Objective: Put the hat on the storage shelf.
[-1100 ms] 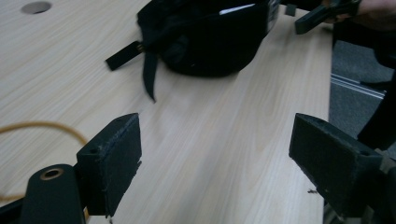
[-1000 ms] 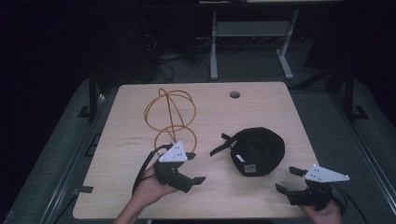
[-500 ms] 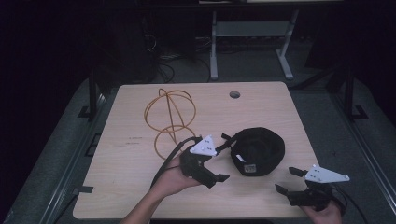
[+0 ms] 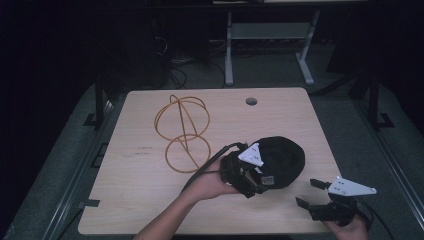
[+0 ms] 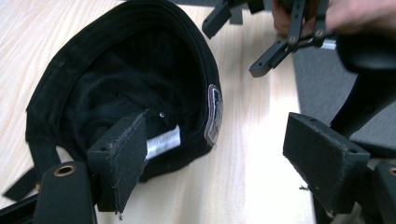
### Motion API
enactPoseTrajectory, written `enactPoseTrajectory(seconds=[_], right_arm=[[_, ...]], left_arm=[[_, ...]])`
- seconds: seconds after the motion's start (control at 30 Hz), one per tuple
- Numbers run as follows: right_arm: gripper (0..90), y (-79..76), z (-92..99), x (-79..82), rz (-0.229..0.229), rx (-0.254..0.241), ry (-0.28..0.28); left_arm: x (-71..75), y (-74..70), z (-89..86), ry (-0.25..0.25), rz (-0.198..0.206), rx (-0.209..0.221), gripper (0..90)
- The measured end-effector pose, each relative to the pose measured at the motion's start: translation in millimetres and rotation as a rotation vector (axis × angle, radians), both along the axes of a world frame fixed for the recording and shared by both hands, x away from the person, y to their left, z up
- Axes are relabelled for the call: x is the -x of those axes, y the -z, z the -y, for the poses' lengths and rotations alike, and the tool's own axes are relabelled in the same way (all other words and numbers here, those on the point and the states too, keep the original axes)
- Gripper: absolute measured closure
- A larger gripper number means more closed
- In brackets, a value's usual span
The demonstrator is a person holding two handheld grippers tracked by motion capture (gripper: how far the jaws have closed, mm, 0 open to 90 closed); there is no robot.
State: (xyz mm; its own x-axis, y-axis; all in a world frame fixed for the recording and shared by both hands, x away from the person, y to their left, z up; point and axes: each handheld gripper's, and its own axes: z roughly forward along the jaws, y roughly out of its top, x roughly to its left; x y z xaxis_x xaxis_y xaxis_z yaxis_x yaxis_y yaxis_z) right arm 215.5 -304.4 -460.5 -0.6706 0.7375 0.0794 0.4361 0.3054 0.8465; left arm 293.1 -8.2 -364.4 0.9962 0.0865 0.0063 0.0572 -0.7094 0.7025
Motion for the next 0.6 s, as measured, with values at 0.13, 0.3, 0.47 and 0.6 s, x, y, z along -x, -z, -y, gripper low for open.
enactPoseTrajectory(seconds=[0.13,0.3,0.47,0.6], right_arm=[[14.5,-0.2,-0.1,-0.2,0.001,-0.002,0.0],[14.5,-0.2,-0.4,-0.1,0.003,-0.001,-0.004],[14.6,-0.3,-0.7,-0.4,0.001,-0.002,-0.006],[14.5,0.2,-1.4,-1.6,-0.003,0.006,-0.014]], left_arm=[[-2.7,5.5,11.2,0.015,0.006,-0.051,21.9],[-10.6,13.6,21.2,0.02,-0.012,-0.099,30.3],[-16.7,17.6,23.1,0.015,-0.01,-0.131,42.6],[-18.0,22.3,24.8,0.034,-0.031,-0.161,50.3]])
